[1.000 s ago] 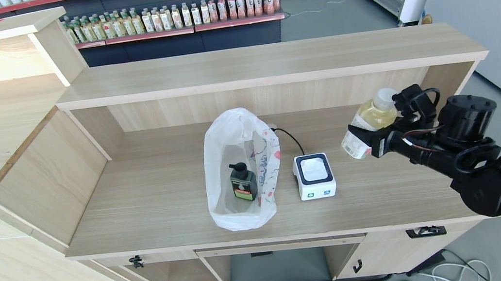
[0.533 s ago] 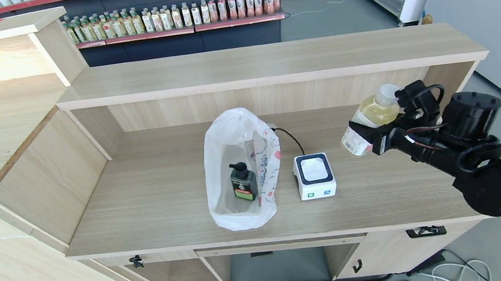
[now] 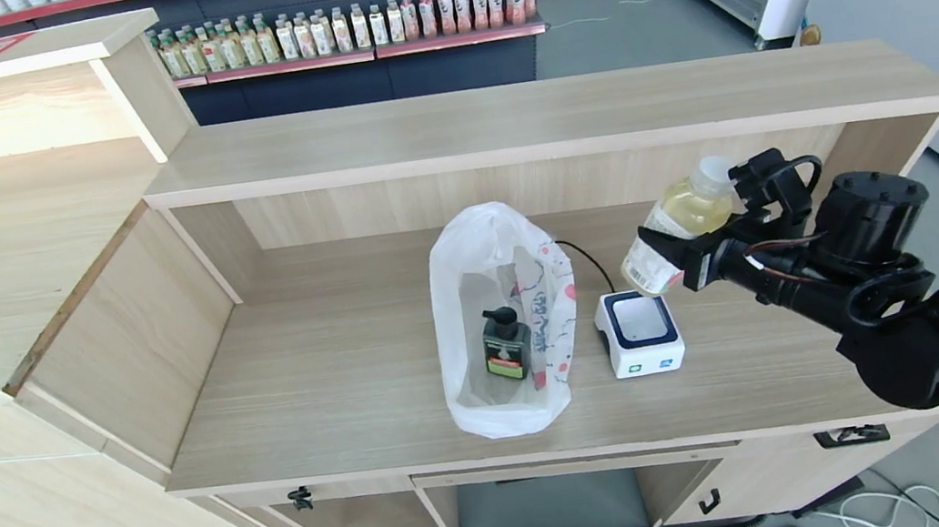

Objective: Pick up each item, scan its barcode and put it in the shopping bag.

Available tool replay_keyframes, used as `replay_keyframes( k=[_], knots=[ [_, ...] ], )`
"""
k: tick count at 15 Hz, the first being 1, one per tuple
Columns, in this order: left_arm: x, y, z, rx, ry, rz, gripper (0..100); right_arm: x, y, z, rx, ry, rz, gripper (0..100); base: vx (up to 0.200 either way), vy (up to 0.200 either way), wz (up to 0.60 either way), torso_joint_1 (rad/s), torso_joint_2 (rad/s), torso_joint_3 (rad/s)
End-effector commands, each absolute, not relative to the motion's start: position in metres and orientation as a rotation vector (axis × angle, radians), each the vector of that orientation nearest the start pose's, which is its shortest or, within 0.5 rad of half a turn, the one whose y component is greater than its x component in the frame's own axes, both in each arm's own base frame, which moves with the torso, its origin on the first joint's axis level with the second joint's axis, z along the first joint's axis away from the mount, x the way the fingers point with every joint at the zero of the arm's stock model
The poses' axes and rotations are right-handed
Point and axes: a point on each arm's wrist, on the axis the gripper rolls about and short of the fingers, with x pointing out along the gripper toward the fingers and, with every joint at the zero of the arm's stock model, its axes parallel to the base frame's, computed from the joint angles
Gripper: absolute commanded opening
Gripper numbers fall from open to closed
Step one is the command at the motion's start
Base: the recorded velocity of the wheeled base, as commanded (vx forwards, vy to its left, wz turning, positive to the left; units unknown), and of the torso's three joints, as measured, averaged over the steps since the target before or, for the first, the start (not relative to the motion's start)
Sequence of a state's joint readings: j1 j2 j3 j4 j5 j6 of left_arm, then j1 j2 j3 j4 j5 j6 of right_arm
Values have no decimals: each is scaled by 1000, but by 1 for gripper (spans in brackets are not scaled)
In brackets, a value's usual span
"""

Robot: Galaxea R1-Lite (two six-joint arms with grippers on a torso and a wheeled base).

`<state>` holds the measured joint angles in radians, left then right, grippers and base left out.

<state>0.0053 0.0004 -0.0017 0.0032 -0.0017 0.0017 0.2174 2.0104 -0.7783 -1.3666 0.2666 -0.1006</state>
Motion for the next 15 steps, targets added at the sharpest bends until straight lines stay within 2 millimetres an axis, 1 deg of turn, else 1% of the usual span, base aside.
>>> replay_keyframes(
  k=[1,4,6,7,11,13,14,15],
  knots=[
    [-23,0,76,2,2,5,100,354,92,144,-86,-164,500,0,200,0,0,17,2,2],
    [-23,0,76,-2,2,5,100,380,99,136,-85,-170,503,0,0,0,0,0,0,0],
    [-23,0,76,-2,2,3,100,389,102,131,-84,-150,506,0,0,0,0,0,0,0],
    [-23,0,76,-2,2,3,100,395,108,125,-83,-148,517,0,0,0,0,0,0,0],
    [-23,0,76,-2,2,5,100,404,124,114,-81,-144,548,0,0,0,0,0,0,0],
    [-23,0,76,-2,2,5,100,407,136,108,-79,-142,572,0,0,0,0,0,0,0],
    [-23,0,76,-2,2,5,100,407,140,104,-80,-139,579,0,0,0,0,0,0,0],
    [-23,0,76,-2,2,5,100,412,142,96,-88,-138,578,0,0,0,0,0,0,0]
  ],
)
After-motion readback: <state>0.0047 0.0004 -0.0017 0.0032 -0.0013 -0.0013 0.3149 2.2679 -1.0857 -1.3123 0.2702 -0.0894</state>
